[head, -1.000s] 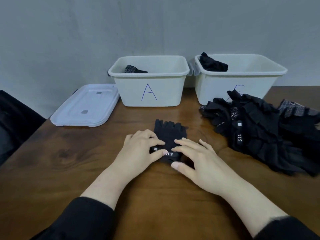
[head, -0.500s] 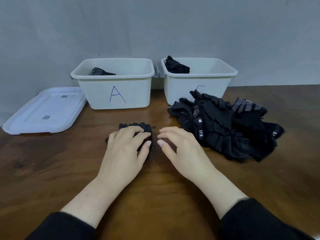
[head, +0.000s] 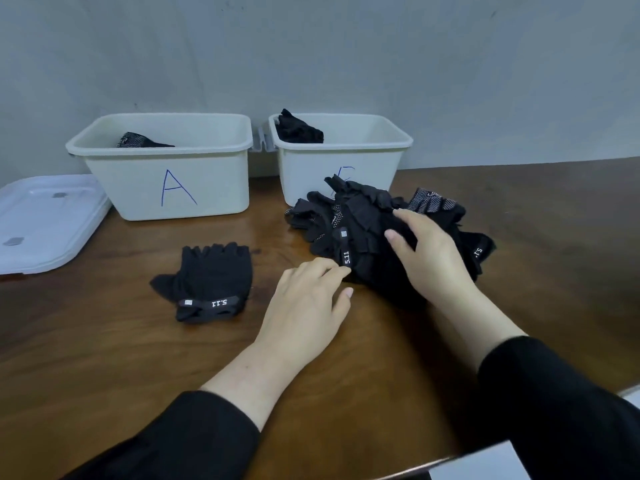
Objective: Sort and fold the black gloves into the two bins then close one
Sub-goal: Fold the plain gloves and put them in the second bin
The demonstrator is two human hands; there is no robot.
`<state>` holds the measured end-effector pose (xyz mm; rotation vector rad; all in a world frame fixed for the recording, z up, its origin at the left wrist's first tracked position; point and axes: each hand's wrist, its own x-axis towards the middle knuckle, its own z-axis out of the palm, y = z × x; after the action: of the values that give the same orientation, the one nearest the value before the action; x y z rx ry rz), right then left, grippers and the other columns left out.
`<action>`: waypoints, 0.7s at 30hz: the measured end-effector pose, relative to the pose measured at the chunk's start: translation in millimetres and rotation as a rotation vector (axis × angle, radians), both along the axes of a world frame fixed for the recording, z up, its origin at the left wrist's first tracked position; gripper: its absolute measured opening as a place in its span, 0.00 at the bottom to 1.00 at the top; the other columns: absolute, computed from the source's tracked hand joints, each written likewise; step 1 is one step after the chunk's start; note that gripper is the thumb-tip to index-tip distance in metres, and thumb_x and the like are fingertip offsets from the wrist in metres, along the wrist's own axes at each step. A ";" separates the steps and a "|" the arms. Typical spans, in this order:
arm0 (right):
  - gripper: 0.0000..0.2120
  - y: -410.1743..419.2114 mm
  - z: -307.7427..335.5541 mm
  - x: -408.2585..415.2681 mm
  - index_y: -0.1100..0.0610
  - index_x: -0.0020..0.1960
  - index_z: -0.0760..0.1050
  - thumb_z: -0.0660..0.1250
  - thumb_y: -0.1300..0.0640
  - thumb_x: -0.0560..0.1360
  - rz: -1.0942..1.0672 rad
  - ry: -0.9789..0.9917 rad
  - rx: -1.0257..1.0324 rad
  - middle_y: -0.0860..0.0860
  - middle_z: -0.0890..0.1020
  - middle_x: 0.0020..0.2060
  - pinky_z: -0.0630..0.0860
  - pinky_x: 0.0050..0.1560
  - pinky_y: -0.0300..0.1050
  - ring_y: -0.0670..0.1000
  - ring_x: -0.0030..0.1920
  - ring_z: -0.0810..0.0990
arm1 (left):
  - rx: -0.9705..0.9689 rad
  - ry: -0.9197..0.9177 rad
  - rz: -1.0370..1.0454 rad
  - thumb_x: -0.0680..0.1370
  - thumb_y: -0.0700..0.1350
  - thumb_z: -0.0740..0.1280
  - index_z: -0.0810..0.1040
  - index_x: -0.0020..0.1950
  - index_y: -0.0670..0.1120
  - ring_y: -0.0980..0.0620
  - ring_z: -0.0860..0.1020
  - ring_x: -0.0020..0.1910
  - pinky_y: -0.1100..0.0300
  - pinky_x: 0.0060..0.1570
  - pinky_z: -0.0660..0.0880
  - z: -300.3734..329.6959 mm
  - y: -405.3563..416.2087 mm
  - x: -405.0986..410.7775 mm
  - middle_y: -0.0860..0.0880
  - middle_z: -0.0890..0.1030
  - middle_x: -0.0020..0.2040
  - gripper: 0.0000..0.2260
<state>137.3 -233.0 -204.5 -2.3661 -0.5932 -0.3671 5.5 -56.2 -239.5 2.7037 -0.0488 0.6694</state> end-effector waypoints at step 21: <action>0.18 40.3 118.5 63.1 0.63 0.46 0.75 0.61 0.47 0.80 -0.011 0.134 0.365 0.53 0.74 0.36 0.66 0.39 0.47 0.50 0.38 0.71 | -0.178 -0.163 0.113 0.83 0.51 0.61 0.76 0.70 0.50 0.56 0.72 0.67 0.55 0.70 0.67 8.7 20.5 -0.5 0.53 0.77 0.67 0.17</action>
<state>200.4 -192.8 -86.0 -2.0252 -0.4107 -0.2917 5.0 -35.7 -230.8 2.4911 0.1183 0.8832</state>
